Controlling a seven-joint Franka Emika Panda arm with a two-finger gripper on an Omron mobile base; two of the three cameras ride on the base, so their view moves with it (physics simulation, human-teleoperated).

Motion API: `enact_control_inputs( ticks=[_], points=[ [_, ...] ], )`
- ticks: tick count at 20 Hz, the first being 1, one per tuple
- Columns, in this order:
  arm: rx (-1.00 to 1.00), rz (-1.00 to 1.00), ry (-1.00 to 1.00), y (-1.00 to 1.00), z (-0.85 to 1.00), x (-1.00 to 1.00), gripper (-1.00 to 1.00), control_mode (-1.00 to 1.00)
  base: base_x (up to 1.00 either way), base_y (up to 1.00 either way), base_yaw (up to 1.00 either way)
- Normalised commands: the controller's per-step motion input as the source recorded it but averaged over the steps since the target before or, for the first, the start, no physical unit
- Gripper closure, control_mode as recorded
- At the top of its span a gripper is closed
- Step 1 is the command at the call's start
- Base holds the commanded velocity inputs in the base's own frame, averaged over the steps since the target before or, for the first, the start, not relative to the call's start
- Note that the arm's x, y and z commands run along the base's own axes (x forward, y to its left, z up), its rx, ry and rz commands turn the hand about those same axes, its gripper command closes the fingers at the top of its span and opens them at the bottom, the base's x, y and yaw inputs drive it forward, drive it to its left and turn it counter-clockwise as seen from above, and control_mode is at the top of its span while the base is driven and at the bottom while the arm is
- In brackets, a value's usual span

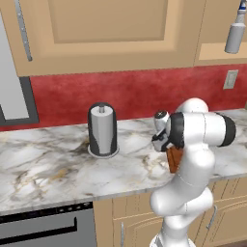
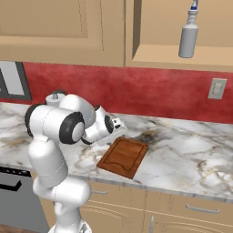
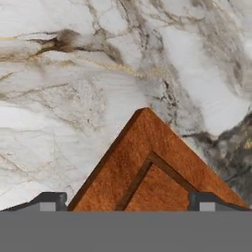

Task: Move the cutting board and knife to the sink. Then move spray from the cabinet to the counter.

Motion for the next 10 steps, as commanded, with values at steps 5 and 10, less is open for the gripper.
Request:
enact_control_inputs(
  ticks=[5, 10],
  points=[
    [-0.08, 0.07, -0.01, -0.37, -0.3, -1.0, -1.0, -1.0, 0.0, 0.0, 0.0],
    [-0.1, 0.06, 0.0, -0.38, -0.4, -1.0, -1.0, -1.0, 0.0, 0.0, 0.0]
  ],
)
